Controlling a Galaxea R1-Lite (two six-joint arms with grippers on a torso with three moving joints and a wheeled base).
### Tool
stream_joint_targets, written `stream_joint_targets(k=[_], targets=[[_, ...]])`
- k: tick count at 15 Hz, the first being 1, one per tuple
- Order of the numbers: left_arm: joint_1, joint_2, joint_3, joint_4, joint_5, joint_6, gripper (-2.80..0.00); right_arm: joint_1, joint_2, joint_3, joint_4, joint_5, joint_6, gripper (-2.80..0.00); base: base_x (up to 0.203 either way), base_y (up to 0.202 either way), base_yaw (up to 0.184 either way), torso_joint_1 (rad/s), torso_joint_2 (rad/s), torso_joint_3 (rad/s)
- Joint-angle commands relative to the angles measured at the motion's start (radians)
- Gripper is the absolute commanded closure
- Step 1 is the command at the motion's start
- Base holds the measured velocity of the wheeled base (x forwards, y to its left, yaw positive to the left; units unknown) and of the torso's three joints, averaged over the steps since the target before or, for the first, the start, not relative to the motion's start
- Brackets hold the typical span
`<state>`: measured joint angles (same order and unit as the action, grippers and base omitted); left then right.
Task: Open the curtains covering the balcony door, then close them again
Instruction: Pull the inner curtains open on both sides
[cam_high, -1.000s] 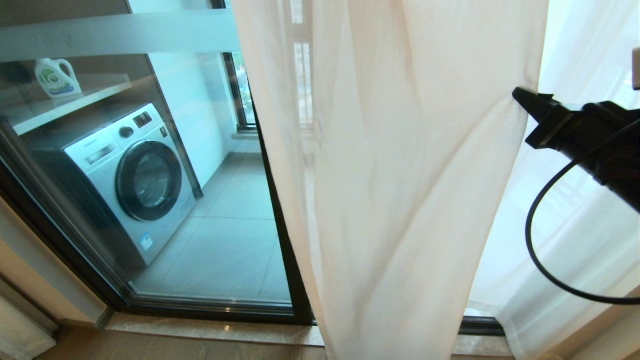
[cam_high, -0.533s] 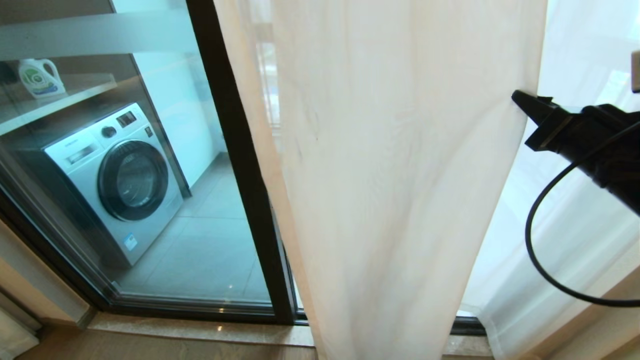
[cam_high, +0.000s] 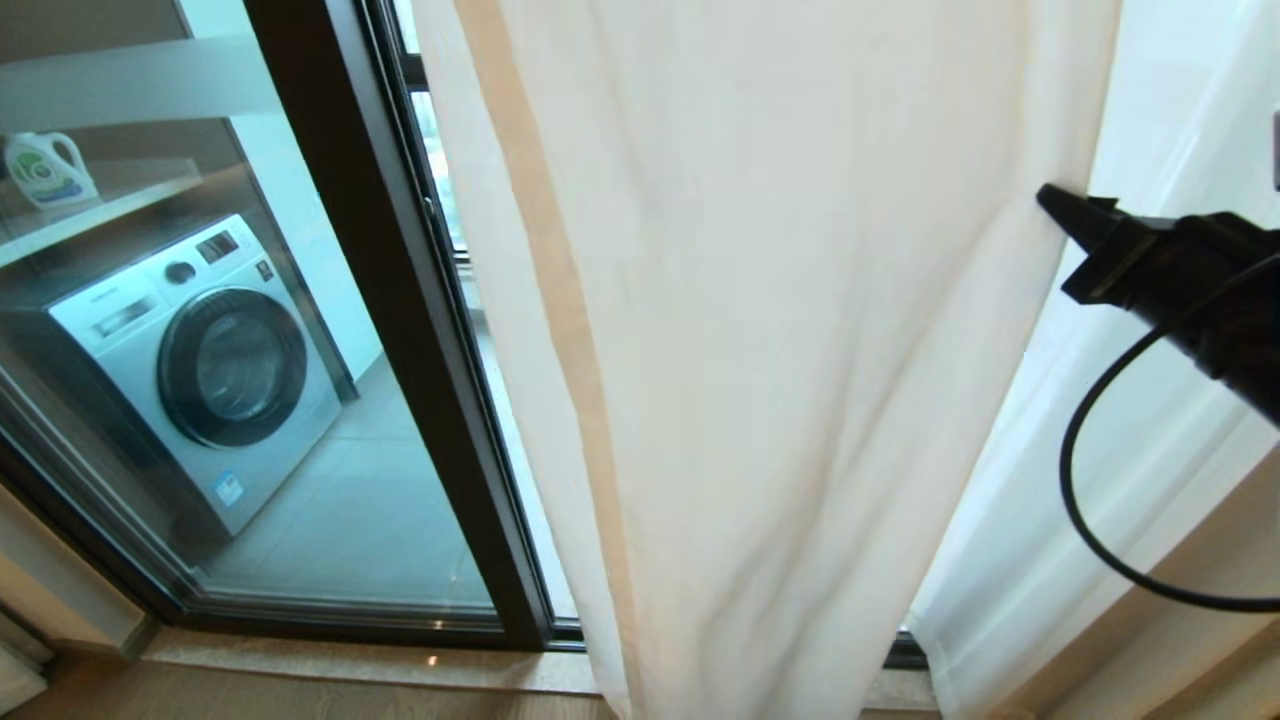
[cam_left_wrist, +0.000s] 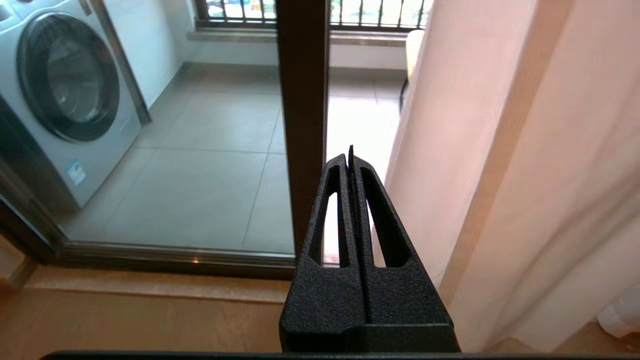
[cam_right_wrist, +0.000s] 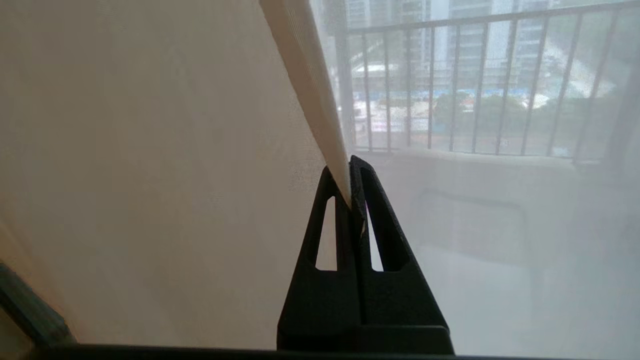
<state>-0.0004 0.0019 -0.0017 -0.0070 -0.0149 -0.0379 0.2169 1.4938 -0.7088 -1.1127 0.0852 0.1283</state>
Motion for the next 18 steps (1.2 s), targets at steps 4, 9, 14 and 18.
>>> stream_joint_targets(k=[4,9,14,18], targets=[[0.000,0.000,0.000,-0.001,0.000,0.000,0.00,0.001,0.002,0.005,-0.007,0.002,0.002,0.00,0.000,-0.188,0.000,0.003,0.00,0.004],[0.000,0.000,0.000,-0.001,0.000,0.000,0.00,0.001,0.002,0.006,-0.007,0.002,0.001,0.00,0.000,-0.191,0.000,0.006,0.00,0.002],[0.000,0.000,0.000,-0.001,0.000,0.000,0.00,0.001,0.000,0.017,-0.007,0.002,0.002,0.00,0.000,-0.193,0.000,0.001,0.00,0.002],[0.000,0.000,0.000,-0.001,0.000,0.001,0.00,0.001,0.003,0.023,-0.027,0.004,0.002,0.00,0.000,-0.145,-0.001,0.002,0.00,0.001]])
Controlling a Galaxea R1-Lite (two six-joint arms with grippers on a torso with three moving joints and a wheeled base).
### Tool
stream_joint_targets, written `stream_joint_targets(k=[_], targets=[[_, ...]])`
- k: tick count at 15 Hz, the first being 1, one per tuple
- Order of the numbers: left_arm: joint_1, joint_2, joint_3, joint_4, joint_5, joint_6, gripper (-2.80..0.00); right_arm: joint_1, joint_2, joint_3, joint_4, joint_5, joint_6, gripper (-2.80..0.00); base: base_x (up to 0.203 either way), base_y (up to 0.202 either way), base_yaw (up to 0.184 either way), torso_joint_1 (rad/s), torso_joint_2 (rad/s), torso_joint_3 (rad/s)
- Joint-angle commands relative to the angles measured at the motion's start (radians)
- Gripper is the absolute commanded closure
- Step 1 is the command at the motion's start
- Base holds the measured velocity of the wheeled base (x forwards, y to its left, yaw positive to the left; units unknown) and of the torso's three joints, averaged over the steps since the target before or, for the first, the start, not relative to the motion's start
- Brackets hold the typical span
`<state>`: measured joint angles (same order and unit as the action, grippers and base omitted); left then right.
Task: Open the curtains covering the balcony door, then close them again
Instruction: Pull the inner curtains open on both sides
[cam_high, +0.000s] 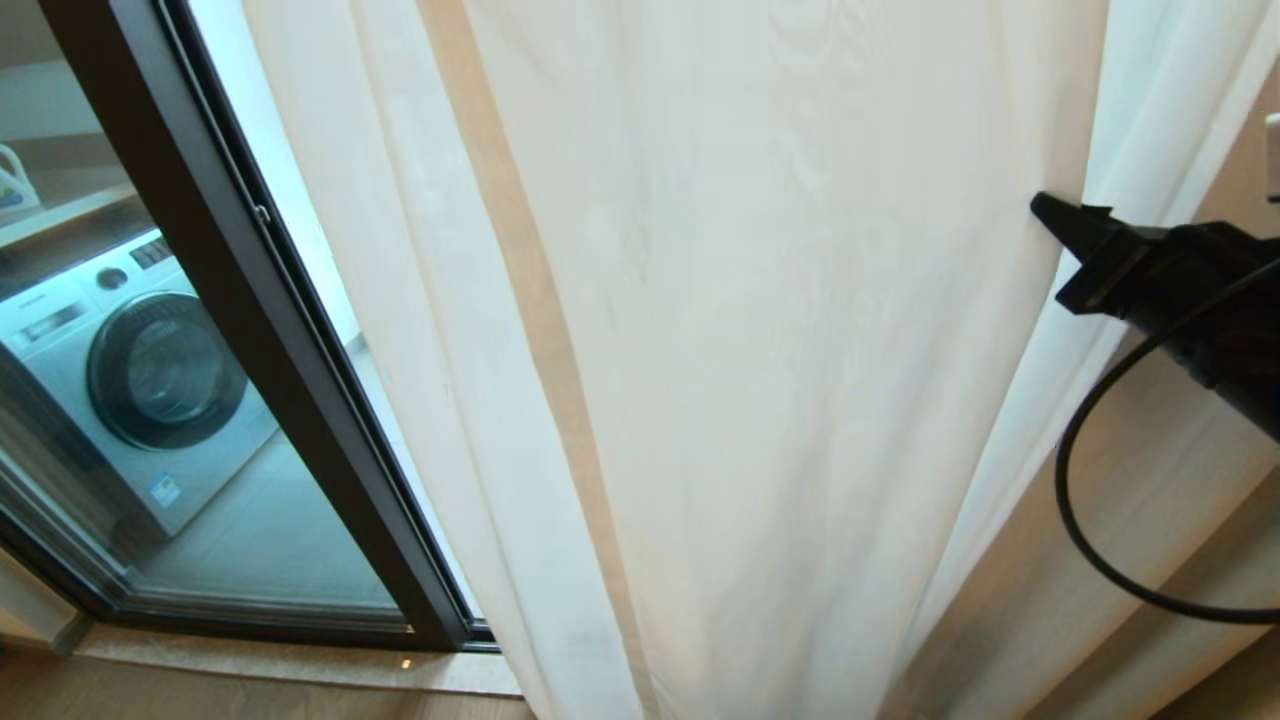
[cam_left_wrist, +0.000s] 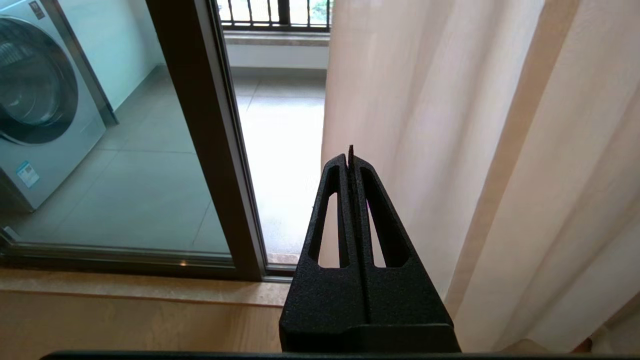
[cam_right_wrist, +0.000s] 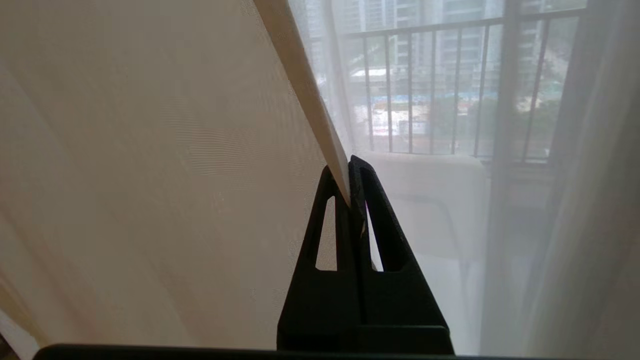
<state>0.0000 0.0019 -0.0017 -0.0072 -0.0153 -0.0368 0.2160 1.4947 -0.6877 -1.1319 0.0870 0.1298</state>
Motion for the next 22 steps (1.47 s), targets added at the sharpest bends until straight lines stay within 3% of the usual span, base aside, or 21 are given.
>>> stream_joint_targets(k=[1,12,15,18,22], targets=[[0.000,0.000,0.000,0.000,0.000,0.000,0.00,0.002,0.001,0.003,-0.008,0.001,0.001,0.00,0.000,0.000,0.000,0.000,0.00,0.000],[0.000,0.000,0.000,0.000,0.000,0.000,0.00,-0.008,-0.034,-0.020,-0.005,-0.002,0.002,0.00,0.000,0.000,0.000,0.000,0.00,0.000],[-0.001,0.000,0.000,0.000,0.000,0.000,0.00,-0.031,-0.033,-0.077,0.007,-0.107,0.005,0.00,0.000,0.000,0.000,0.000,0.00,0.000],[0.000,0.000,0.000,0.000,0.000,0.000,0.00,-0.086,-0.038,-0.083,0.007,-0.114,0.001,0.00,0.000,0.000,0.000,0.000,0.00,0.000],[0.000,0.000,0.000,0.000,0.000,0.000,0.00,-0.221,-0.057,-0.085,0.008,-0.114,-0.001,0.00,0.000,0.000,0.000,0.000,0.00,0.000]])
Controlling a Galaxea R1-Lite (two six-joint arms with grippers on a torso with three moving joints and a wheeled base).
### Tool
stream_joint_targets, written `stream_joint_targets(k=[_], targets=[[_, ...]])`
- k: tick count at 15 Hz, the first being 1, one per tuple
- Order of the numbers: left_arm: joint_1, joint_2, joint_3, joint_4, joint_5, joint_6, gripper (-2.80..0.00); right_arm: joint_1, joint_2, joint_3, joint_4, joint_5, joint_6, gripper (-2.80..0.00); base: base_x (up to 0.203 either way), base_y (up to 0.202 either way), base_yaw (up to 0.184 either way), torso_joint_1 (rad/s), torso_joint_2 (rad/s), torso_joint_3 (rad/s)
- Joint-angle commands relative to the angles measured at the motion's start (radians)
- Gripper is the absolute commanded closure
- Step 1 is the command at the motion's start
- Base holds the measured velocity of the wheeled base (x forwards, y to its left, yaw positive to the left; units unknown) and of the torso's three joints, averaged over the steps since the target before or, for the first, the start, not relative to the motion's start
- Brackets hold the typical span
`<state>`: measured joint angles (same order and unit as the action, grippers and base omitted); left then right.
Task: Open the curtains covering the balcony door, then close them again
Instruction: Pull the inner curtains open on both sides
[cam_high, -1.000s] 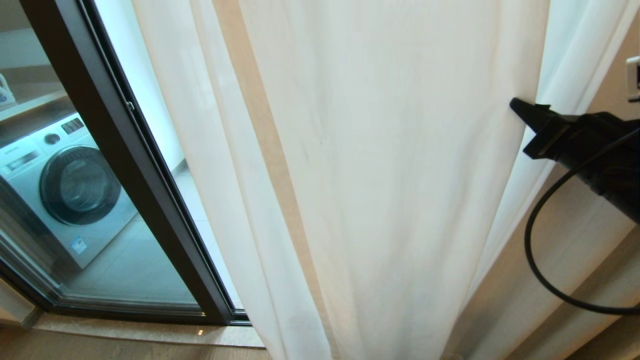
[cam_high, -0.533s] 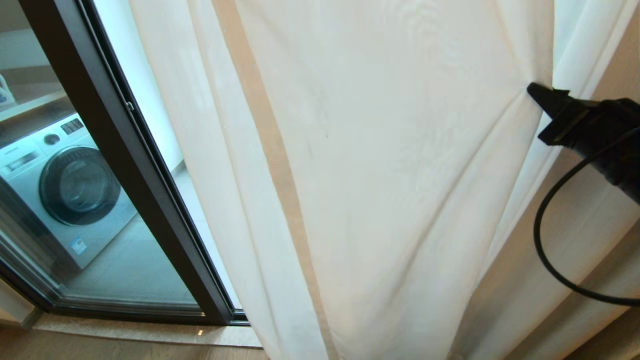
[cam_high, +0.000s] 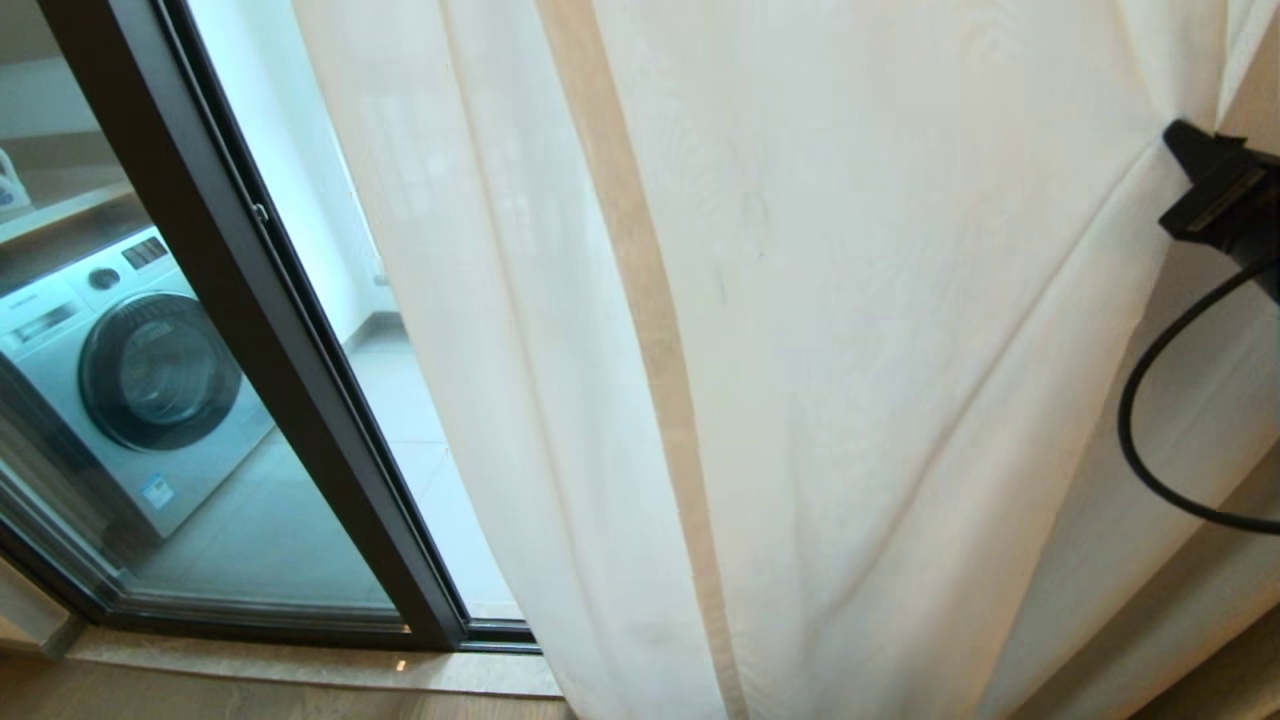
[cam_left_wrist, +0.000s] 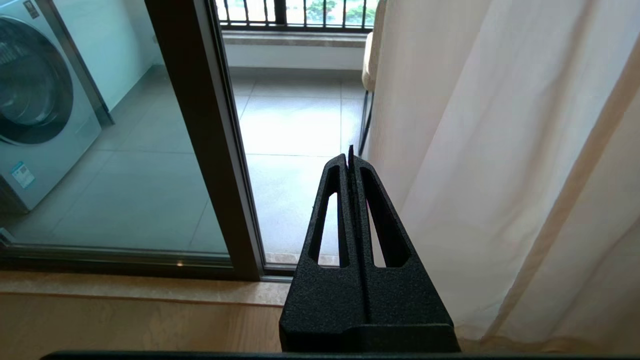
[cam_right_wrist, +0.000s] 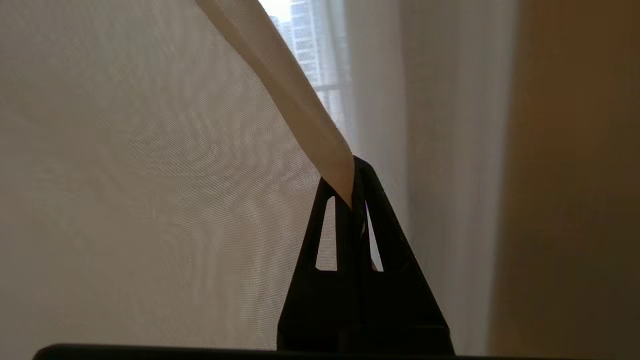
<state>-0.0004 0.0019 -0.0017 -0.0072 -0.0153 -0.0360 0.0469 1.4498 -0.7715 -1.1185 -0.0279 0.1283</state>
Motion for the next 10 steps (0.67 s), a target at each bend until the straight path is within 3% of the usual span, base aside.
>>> stream_joint_targets(k=[1,10], targets=[[0.000,0.000,0.000,0.000,0.000,-0.001,0.00,-0.088,-0.020,-0.004,-0.004,0.002,0.001,0.00,0.000,0.000,0.000,0.000,0.00,0.000],[0.000,0.000,0.000,0.000,-0.001,-0.001,0.00,-0.383,-0.107,-0.007,0.016,0.005,0.002,0.00,0.000,0.000,0.000,0.000,0.00,0.000]])
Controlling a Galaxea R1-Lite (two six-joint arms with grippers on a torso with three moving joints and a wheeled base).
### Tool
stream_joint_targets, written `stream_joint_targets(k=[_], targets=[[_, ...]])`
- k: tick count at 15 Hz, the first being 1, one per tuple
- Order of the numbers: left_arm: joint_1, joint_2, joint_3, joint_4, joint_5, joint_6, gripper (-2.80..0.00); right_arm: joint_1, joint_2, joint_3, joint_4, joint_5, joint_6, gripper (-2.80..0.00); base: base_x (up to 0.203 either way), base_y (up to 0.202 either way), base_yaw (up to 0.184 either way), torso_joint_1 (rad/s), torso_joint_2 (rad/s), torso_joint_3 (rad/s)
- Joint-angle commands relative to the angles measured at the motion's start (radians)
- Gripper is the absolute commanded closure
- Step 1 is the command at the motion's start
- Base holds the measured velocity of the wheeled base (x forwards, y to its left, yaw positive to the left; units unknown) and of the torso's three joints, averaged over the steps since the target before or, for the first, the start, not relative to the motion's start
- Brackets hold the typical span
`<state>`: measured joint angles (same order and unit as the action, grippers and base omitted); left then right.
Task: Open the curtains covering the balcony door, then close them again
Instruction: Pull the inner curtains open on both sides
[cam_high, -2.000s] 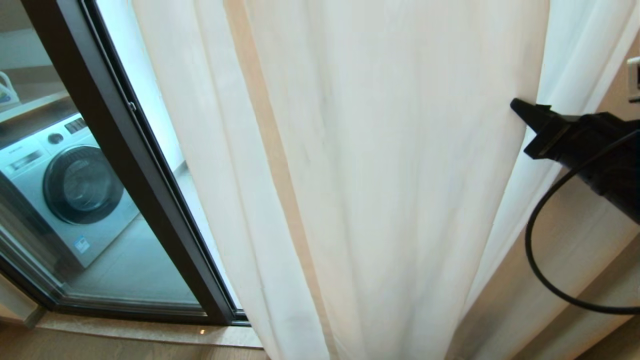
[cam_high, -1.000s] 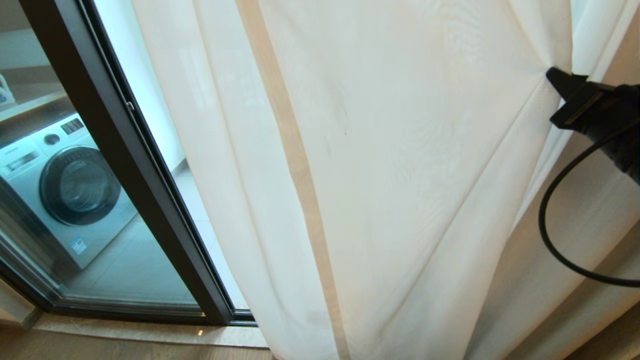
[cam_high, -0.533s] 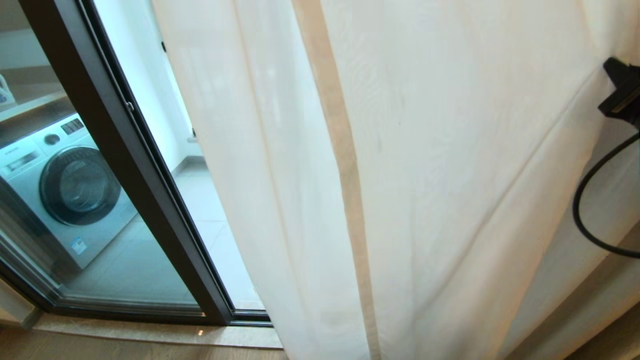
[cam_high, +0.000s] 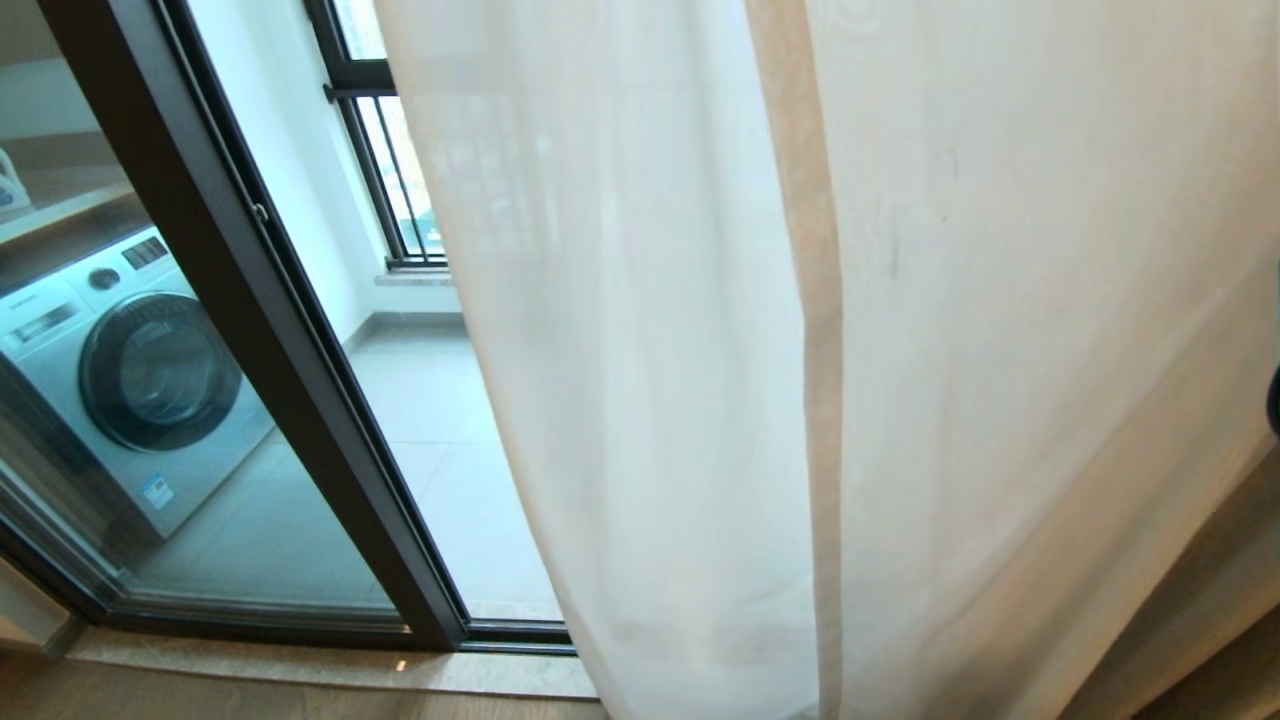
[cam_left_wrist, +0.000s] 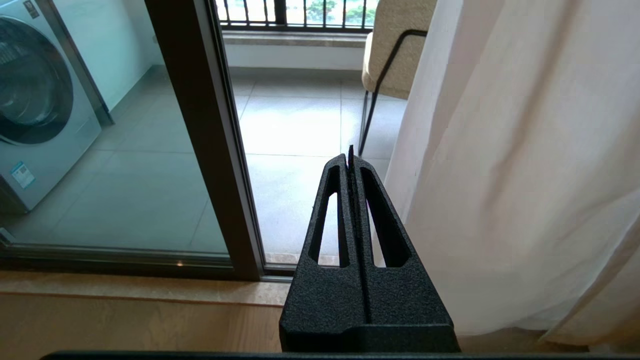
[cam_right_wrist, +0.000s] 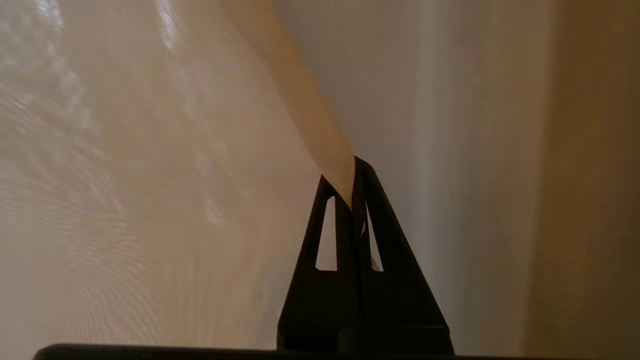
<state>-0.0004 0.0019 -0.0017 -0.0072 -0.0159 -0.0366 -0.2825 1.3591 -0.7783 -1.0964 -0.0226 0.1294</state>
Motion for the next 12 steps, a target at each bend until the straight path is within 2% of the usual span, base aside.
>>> stream_joint_targets(k=[1,5,10,12], targets=[[0.000,0.000,0.000,0.000,0.001,0.000,0.00,-0.097,-0.017,-0.006,-0.002,0.000,0.002,0.00,0.000,0.000,0.000,0.000,0.00,0.000],[0.000,0.000,0.000,0.000,0.001,0.000,0.00,-0.277,-0.012,-0.059,0.037,0.001,0.005,0.00,0.000,0.000,0.000,0.000,0.00,0.000],[0.000,0.000,0.000,0.000,-0.001,0.000,0.00,-0.449,0.025,-0.095,0.049,0.004,0.010,0.00,0.000,0.000,0.000,0.000,0.00,0.000],[-0.001,0.000,0.000,0.000,0.000,0.000,0.00,-0.523,0.059,-0.142,0.052,0.004,0.035,0.00,0.000,0.000,0.000,0.000,0.00,0.000]])
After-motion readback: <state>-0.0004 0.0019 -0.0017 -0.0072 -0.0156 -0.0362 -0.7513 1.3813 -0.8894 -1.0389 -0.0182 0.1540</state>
